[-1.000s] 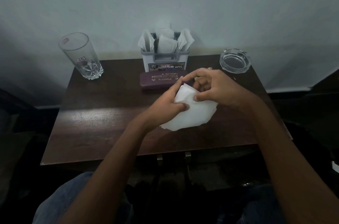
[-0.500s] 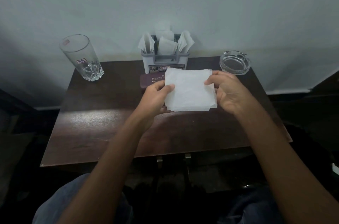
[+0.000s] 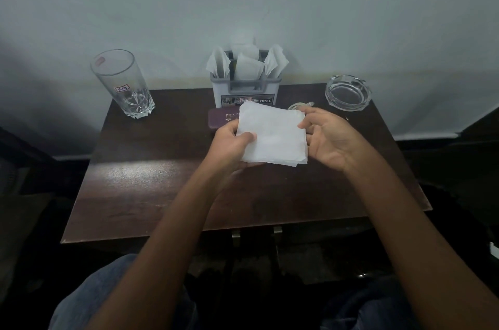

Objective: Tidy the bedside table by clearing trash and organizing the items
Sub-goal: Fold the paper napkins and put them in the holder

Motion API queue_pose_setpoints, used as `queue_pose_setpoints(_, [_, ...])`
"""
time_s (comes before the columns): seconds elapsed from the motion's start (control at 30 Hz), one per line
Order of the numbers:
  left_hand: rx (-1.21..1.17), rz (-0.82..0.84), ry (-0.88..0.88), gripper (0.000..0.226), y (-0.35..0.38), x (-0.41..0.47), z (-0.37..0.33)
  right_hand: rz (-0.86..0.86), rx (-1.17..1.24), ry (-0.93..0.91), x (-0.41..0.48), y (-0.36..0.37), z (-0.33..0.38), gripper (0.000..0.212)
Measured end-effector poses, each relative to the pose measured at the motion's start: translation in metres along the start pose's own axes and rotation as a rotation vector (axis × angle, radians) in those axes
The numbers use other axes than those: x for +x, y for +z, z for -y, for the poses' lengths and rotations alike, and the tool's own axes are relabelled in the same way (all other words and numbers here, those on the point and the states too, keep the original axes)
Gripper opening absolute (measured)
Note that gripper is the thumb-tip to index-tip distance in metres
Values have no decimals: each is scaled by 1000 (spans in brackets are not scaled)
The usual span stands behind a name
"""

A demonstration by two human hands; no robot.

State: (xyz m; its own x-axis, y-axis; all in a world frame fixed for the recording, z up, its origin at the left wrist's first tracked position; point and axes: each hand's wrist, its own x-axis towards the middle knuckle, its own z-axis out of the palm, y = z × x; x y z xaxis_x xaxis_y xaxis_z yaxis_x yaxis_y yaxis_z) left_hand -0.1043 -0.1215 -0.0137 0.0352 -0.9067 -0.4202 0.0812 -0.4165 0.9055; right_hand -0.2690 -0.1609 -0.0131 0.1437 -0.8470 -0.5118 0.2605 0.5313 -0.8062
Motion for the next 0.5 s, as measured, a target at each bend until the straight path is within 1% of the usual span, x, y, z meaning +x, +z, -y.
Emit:
queue_pose_setpoints(0.1, [13,-42,26,29,-1,2,1,44,-15,64,0,-4,-2,40])
queue_pose_setpoints(0.17, [-21,-51,28,28,-1,2,0,23,-51,59,0,-5,-4,39])
queue_pose_setpoints(0.27, [-130,-20,-6,25,1,2,0,-51,-93,-3,1,-3,-5,29])
queue_pose_setpoints(0.33, [-253,-1,-55,22,0,2,-2,-63,-85,-67,3,-2,-6,26])
queue_pose_setpoints(0.4, [-338,15,-79,25,0,2,-3,-48,-95,-133,3,-3,-6,29])
queue_pose_setpoints(0.5, [-397,-15,-121,32,-2,5,-3,-22,-116,-184,2,-3,-6,39])
